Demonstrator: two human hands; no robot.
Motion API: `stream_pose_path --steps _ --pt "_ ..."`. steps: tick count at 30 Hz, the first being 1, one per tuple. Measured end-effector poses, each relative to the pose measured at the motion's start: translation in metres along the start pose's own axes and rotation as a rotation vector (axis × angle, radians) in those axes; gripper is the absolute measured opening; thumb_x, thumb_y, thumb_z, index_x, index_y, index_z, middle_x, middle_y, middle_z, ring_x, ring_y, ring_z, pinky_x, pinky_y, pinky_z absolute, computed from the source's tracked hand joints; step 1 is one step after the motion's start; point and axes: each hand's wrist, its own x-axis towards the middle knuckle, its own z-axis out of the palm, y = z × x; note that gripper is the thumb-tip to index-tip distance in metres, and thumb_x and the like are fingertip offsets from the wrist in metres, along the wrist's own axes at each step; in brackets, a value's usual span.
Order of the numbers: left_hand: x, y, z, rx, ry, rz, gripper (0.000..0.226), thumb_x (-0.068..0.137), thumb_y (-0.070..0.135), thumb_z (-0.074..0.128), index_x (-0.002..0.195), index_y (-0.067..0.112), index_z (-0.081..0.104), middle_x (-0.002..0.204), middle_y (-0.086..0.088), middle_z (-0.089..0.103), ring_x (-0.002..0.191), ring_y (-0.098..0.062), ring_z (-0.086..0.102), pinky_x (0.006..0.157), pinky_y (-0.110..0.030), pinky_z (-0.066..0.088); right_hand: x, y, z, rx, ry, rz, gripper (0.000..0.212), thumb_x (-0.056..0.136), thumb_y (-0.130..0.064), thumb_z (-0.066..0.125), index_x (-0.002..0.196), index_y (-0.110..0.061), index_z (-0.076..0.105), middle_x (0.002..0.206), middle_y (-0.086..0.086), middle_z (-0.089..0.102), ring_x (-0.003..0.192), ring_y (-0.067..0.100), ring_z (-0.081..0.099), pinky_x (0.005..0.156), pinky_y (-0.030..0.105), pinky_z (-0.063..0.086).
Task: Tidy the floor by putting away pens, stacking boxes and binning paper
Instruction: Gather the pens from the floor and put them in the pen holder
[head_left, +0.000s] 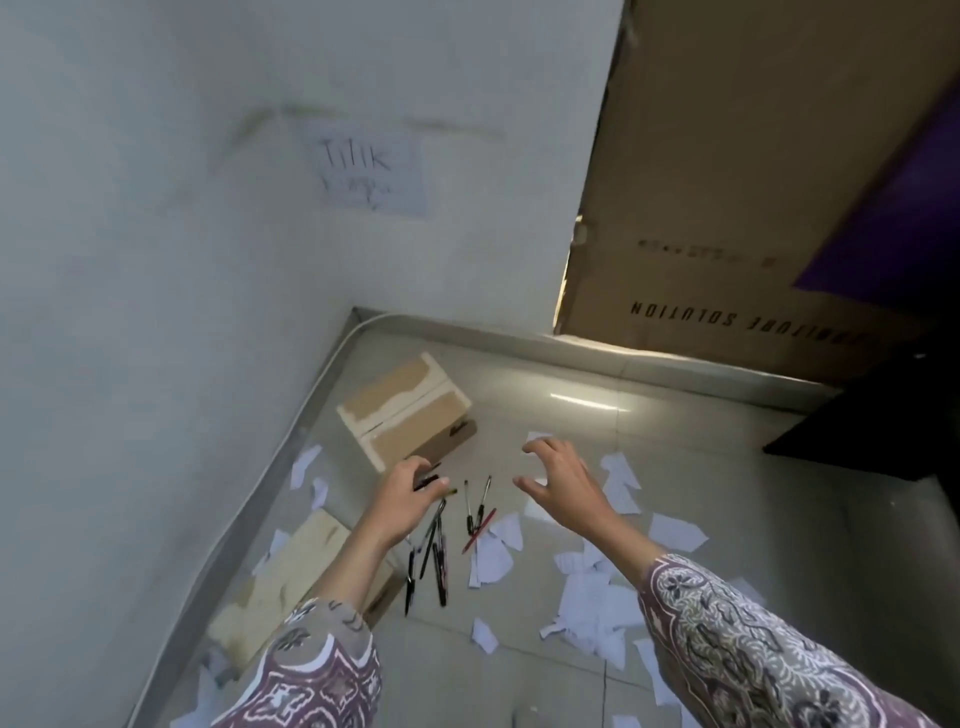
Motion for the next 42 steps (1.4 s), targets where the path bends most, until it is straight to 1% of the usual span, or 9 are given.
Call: stream_pose_path --steps 5,8,12,18,22,24,30,34,42 --pt "0.032 -0.073 0.048 -0.004 -0.013 -0.05 0.039 0.093 0.03 0.053 0.126 0.009 0.051 0.135 -0.009 0.05 0.124 -0.023 0.045 0.094 -0.026 0.035 0.025 0.027 0.079 -0.031 -0.076 -0.063 0.046 0.091 -0.034 0.055 0.131 -0.013 0.045 0.135 0.002 0.046 0.127 0.019 0.038 0.103 0.032 0.032" --pt "0.059 -0.131 0.089 -0.006 -0.039 -0.067 0.042 0.094 0.03 0.052 0.129 0.009 0.048 0.137 -0.008 0.048 0.126 -0.021 0.045 0.1 -0.029 0.035 0.044 0.05 0.143 -0.054 -0.112 -0.093 0.046 0.092 -0.032 0.055 0.131 -0.012 0.046 0.136 0.003 0.046 0.127 0.021 0.038 0.104 0.032 0.033" --pt "0.089 -0.204 0.14 0.03 -0.069 -0.068 0.04 0.093 0.031 0.053 0.126 0.009 0.051 0.134 -0.008 0.05 0.125 -0.021 0.046 0.095 -0.024 0.034 0.064 0.083 0.226 -0.056 -0.154 -0.11 0.045 0.091 -0.03 0.056 0.131 -0.012 0.046 0.136 0.004 0.046 0.125 0.022 0.038 0.104 0.034 0.035" --pt "0.148 -0.309 0.202 0.121 -0.093 -0.062 0.037 0.091 0.035 0.055 0.119 0.01 0.052 0.124 -0.01 0.056 0.098 -0.018 0.051 0.083 -0.028 0.04 0.096 0.135 0.347 -0.096 -0.224 -0.2 0.042 0.09 -0.028 0.058 0.127 -0.011 0.05 0.132 0.007 0.049 0.119 0.023 0.042 0.098 0.031 0.037" --pt "0.186 -0.36 0.233 0.19 -0.107 -0.038 0.043 0.09 0.038 0.055 0.125 0.014 0.048 0.132 -0.007 0.05 0.115 -0.022 0.05 0.091 -0.031 0.042 0.124 0.163 0.404 -0.195 -0.268 -0.319 0.046 0.089 -0.03 0.059 0.129 -0.01 0.048 0.134 0.008 0.048 0.121 0.023 0.042 0.098 0.031 0.036" --pt "0.205 -0.385 0.251 0.214 -0.116 -0.012 0.042 0.09 0.036 0.056 0.124 0.013 0.048 0.131 -0.008 0.051 0.115 -0.022 0.05 0.091 -0.031 0.042 0.138 0.176 0.429 -0.24 -0.269 -0.382 0.047 0.089 -0.03 0.059 0.131 -0.011 0.047 0.136 0.008 0.046 0.123 0.023 0.041 0.099 0.032 0.038" --pt "0.243 -0.427 0.282 0.229 -0.077 0.071 0.028 0.091 0.031 0.055 0.11 0.011 0.049 0.117 -0.012 0.054 0.104 -0.025 0.054 0.086 -0.034 0.045 0.171 0.21 0.466 -0.391 -0.292 -0.537 0.046 0.09 -0.029 0.058 0.131 -0.012 0.046 0.138 0.007 0.044 0.123 0.022 0.042 0.096 0.032 0.04" --pt "0.245 -0.445 0.298 0.248 -0.035 0.121 0.028 0.092 0.029 0.055 0.109 0.008 0.049 0.108 -0.012 0.055 0.088 -0.019 0.048 0.075 -0.029 0.04 0.174 0.226 0.475 -0.491 -0.347 -0.591 0.045 0.089 -0.03 0.059 0.129 -0.012 0.048 0.134 0.007 0.047 0.119 0.02 0.045 0.096 0.032 0.043" --pt "0.238 -0.458 0.313 0.221 -0.008 0.167 0.035 0.092 0.028 0.054 0.12 0.009 0.047 0.114 -0.008 0.052 0.098 -0.016 0.05 0.077 -0.022 0.037 0.176 0.238 0.486 -0.449 -0.307 -0.482 0.04 0.091 -0.03 0.056 0.125 -0.008 0.051 0.128 0.01 0.052 0.116 0.024 0.049 0.096 0.036 0.044"
